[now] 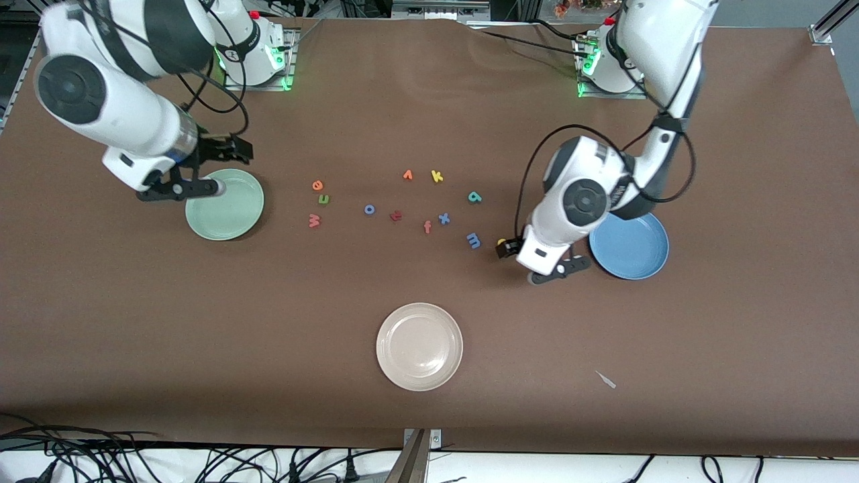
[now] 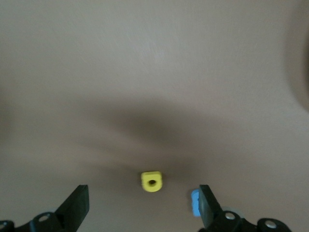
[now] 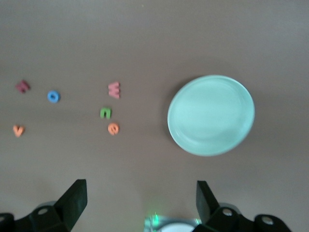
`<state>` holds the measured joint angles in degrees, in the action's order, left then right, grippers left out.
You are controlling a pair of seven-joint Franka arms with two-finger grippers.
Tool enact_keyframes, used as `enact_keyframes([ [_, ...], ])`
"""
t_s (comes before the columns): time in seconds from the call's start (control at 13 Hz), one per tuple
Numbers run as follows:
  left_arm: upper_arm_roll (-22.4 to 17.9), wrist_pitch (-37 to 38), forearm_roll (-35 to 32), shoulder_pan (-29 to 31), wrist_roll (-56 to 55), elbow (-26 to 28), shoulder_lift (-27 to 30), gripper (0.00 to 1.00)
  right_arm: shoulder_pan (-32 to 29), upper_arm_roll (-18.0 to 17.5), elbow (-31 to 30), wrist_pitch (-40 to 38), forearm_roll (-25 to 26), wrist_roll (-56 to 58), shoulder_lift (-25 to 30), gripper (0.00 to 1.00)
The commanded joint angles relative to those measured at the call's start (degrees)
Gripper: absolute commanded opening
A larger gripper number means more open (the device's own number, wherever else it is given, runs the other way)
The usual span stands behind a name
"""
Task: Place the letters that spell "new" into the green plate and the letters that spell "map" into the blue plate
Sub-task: 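Reach the left gripper to the yellow a while the right gripper reaches letters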
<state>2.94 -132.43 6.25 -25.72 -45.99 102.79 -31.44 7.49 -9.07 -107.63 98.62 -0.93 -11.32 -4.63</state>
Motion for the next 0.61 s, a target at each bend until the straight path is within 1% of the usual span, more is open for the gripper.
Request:
enact_keyframes([
  [0.0, -0.91, -5.64, -5.44, -3.10, -8.38, 5.74, 0.77, 1.00, 3.48, -0.59, -9.41, 11.72, -0.39, -8.16, 0.59, 1.00],
  [0.15, -0.91, -7.65, -7.74, -4.16, -13.74, 5.58, -1.86, 1.00, 7.60, -0.59, -16.01, 21.74, 0.57, -15.63, -0.28, 1.00],
  [0.23, -0.91, -9.58, -8.09, -4.69, -16.38, 5.58, -3.27, 1.00, 8.41, -0.59, -17.95, 25.88, 0.66, -18.71, -1.85, 0.99],
  [0.31, -0.91, -10.47, -9.05, -4.69, -17.89, 5.40, -3.89, 1.00, 9.20, -0.59, -19.71, 30.27, 0.75, -20.57, -3.18, 0.93],
  [0.38, -0.91, -10.57, -9.41, -4.69, -18.16, 5.31, -4.07, 0.95, 10.42, -0.59, -21.38, 34.23, 1.01, -20.94, -4.49, 0.86],
  [0.54, -0.91, -10.66, -9.42, -4.69, -18.26, 5.05, -4.60, 0.82, 10.79, -0.59, -22.36, 37.51, 1.72, -22.25, -6.78, 0.67],
])
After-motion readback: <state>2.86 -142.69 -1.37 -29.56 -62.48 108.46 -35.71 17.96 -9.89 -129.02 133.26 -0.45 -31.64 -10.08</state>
